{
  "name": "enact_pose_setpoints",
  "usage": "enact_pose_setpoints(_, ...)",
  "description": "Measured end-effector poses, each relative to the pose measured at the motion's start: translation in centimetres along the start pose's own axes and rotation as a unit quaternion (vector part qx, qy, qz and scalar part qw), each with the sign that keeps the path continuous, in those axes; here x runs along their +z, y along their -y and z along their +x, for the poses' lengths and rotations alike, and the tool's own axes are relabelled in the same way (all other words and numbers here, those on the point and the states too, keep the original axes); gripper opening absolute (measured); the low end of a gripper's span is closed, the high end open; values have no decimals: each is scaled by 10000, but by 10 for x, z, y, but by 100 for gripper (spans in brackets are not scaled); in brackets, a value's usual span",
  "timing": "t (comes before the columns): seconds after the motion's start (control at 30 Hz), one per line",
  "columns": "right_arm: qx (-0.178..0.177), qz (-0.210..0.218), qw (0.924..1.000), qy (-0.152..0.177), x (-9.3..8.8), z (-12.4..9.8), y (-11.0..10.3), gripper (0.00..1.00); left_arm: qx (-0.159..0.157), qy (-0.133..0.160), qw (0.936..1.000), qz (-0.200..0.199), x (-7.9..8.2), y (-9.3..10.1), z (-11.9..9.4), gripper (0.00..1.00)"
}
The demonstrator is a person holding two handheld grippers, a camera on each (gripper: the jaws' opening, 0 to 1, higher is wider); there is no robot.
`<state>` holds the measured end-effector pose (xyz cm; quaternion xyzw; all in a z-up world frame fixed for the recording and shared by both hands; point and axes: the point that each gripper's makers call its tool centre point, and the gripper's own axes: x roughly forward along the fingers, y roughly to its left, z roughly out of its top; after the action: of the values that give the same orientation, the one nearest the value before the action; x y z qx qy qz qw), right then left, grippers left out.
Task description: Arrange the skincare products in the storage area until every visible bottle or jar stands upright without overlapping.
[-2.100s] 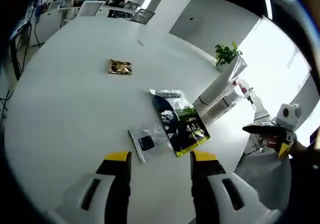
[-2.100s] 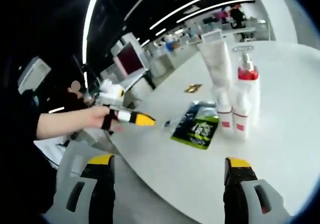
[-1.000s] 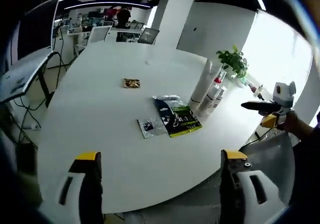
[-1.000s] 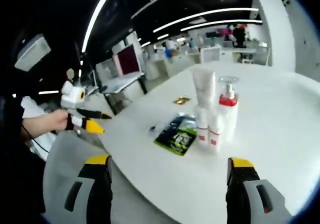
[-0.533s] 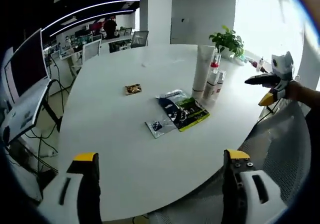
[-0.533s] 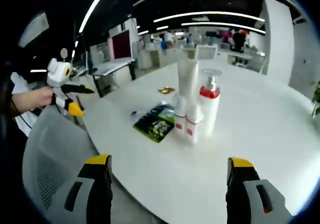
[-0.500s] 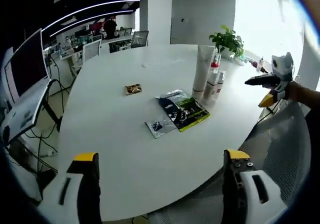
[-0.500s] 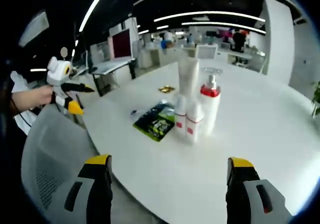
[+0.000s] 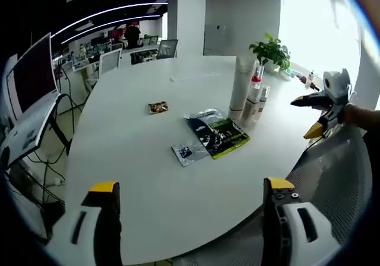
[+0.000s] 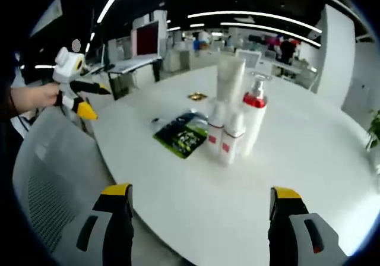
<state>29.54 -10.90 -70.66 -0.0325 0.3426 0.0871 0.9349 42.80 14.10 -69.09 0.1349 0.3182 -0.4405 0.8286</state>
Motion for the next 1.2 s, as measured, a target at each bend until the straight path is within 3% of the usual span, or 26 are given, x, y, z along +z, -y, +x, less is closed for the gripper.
enact_pose_setpoints(0.17,-122,-339,9993,19,6,-2,1,99,-49,-104,9999,-119,-3,-3,0,97)
enact_pose_setpoints(0.27,-218,-598,9980,-40,4,0,2,99,-161,-156,9978,-623,0,-3,-1,99)
enact_pose_setpoints(0.8,-364,-504,9980,-62,0,-3,10,99,-446,-148,9986,-254,54,0,33,98)
enact_pose_setpoints(1.2,-487,-352,9981,-139,-5,-4,17,99,-706,-428,9965,-133,60,2,59,96)
